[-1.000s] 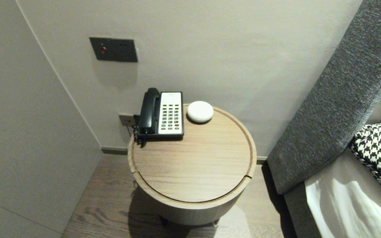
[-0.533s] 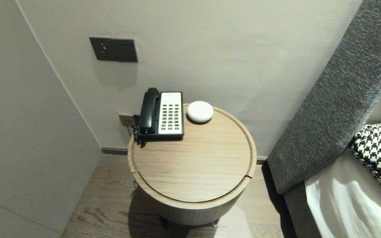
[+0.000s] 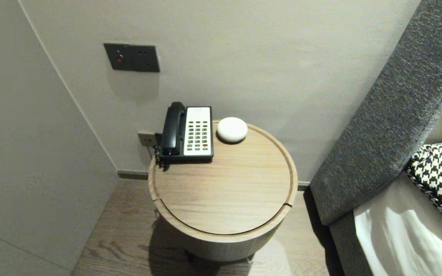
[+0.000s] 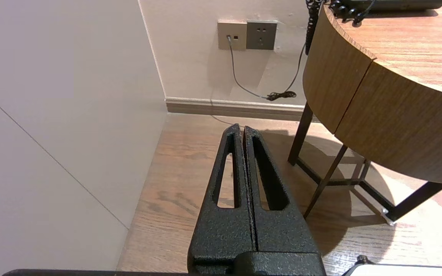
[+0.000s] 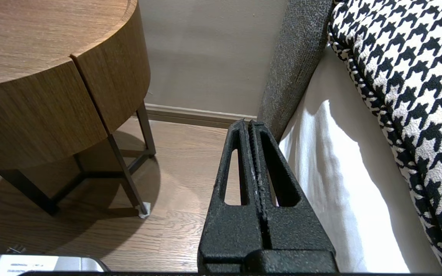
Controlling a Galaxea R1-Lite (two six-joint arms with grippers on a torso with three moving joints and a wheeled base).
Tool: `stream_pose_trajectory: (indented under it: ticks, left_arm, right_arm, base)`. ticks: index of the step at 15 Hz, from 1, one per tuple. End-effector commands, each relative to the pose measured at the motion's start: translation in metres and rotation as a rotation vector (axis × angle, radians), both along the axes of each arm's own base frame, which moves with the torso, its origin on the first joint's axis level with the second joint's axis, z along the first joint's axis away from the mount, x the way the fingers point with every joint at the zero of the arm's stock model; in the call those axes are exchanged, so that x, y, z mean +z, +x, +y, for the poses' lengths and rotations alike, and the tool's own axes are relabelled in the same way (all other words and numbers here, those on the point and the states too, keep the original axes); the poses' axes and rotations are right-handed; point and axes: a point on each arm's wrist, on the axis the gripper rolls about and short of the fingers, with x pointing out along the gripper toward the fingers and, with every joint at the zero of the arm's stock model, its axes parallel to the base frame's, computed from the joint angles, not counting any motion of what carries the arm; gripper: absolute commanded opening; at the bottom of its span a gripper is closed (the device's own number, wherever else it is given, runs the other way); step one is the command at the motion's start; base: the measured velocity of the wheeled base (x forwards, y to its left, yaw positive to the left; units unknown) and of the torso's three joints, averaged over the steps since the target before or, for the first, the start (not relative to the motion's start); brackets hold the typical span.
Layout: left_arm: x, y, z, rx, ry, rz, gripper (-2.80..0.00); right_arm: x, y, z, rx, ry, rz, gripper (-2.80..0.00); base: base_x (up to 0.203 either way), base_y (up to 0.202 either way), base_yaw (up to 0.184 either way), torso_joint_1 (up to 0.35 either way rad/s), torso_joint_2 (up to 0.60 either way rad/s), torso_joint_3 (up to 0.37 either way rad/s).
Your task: Open the nightstand drawer
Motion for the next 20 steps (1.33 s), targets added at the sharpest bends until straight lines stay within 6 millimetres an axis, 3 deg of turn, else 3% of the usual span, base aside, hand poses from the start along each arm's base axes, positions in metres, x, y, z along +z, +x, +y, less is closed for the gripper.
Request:
stream_pose_trajectory:
  ticks: [1,5,20]
  left_arm:
    - [-0.0001,0.0,0.0,0.001,0.0,0.001,-2.8]
    - [-0.0001,0.0,0.0,0.001,0.0,0.001,-2.8]
    - [0.0008,-0.0004,0.0,0.003,0.001,0.0,-2.8]
  right_arm:
    - [-0.011,0.0034,0.0,0.001,0.015,0.042,-2.8]
    - [-0.0102,0.0032,0.0,0.006,0.116,0.031,-2.8]
    - [-0.0102,0.0032,0.0,0.006,0.116,0.031,-2.8]
  base:
    - [0.0,0.0,0.0,0.0,0.0,0.0]
    - [0.0,0.0,0.0,0.0,0.0,0.0]
    - [0.0,0.0,0.0,0.0,0.0,0.0]
